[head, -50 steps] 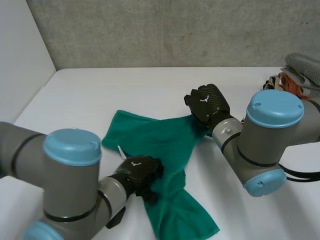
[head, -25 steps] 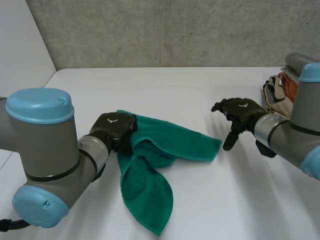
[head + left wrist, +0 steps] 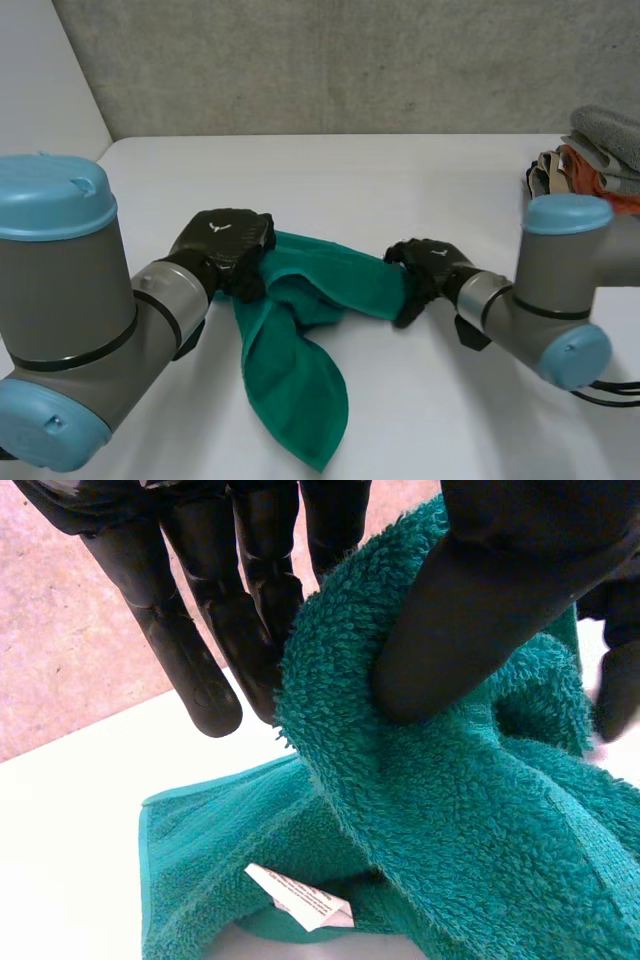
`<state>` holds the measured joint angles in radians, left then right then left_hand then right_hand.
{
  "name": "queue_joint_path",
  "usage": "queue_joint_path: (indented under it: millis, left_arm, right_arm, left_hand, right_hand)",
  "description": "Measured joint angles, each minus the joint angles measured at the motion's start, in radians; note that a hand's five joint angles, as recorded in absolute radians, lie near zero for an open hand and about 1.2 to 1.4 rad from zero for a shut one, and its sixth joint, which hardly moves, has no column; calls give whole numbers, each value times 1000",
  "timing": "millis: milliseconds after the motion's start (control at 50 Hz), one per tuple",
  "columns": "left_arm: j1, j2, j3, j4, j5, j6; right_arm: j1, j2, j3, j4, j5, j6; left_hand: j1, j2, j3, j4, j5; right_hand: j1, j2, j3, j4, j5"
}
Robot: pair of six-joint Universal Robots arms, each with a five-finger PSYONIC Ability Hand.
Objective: Fold the laundry.
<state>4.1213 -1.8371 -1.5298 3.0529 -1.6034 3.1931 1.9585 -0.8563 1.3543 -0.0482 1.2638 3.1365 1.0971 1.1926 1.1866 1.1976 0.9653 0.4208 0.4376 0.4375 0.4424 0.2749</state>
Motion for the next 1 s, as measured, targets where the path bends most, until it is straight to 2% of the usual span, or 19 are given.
queue_joint_path:
  millis: [20,40,80,120,180,240,300,320,400,500,520,540,660,740,780,820,920,960,1000]
  left_arm:
    - [0,3,-1,-3,0,-1]
    - [0,5,-1,-6,1,-1]
    - [2,14,-2,-13,3,-2]
    - [3,22,-3,-20,5,-1]
    - [7,37,-5,-34,8,2]
    - [17,59,-8,-67,12,16]
    - [25,65,-9,-85,16,30]
    - [42,69,-12,-113,26,62]
    - [67,62,-20,-140,56,120]
    - [72,56,-22,-143,66,137]
    - [85,33,-27,-144,99,183]
    - [85,32,-27,-144,100,184]
    - [85,-133,116,-123,93,243]
    - [87,-242,311,-29,52,313]
    - [91,-266,382,37,34,348]
    - [100,-283,467,167,13,408]
    - [114,-269,514,421,-1,504]
    - [120,-235,486,583,3,553]
    - [122,-217,463,629,6,565]
  right_arm:
    - [7,6,-7,-5,4,3]
    - [13,10,-13,-9,7,5]
    - [21,13,-22,-14,13,7]
    - [24,6,-28,-17,17,5]
    - [21,-34,-27,-16,19,-13]
    - [3,-155,-6,6,15,-103]
    - [-8,-207,7,23,14,-157]
    - [-29,-319,40,77,16,-311]
    - [-44,-436,86,165,26,-533]
    - [-45,-458,96,190,31,-587]
    - [-44,-498,119,252,48,-704]
    - [-44,-499,120,254,49,-708]
    - [-4,-382,44,223,143,-721]
    - [18,-290,-63,122,192,-715]
    - [25,-249,-130,16,208,-710]
    - [28,-221,-188,-139,214,-705]
    - [29,-214,-227,-426,212,-699]
    - [30,-229,-213,-623,209,-695]
    - [31,-236,-202,-665,208,-695]
  left_hand:
    - [0,0,0,0,0]
    - [0,0,0,0,0]
    - [0,0,0,0,0]
    - [0,0,0,0,0]
    - [0,0,0,0,0]
    - [0,0,0,0,0]
    - [0,0,0,0,0]
    - [0,0,0,0,0]
    - [0,0,0,0,0]
    - [0,0,0,0,0]
    - [0,0,0,0,0]
    - [0,0,0,0,0]
    - [0,2,5,2,9]
    - [0,2,5,4,10]
    - [0,2,5,4,10]
    - [0,2,5,4,10]
    - [0,3,5,4,10]
    - [0,3,5,4,10]
    - [0,3,5,4,10]
  right_hand:
    - [0,0,0,0,0]
    - [411,442,425,424,409]
    - [530,647,633,630,613]
    - [557,726,724,722,697]
    - [557,732,747,742,708]
    - [557,732,749,744,709]
    - [557,732,749,744,709]
    - [557,732,750,744,709]
    - [557,732,750,744,709]
    - [557,732,750,744,709]
    - [557,732,750,744,709]
    - [557,732,750,744,709]
    - [557,732,750,744,709]
    - [557,732,750,744,709]
    - [557,732,750,744,709]
    - [557,732,750,745,709]
    - [557,732,752,745,709]
    - [557,732,753,745,708]
    - [557,732,753,745,709]
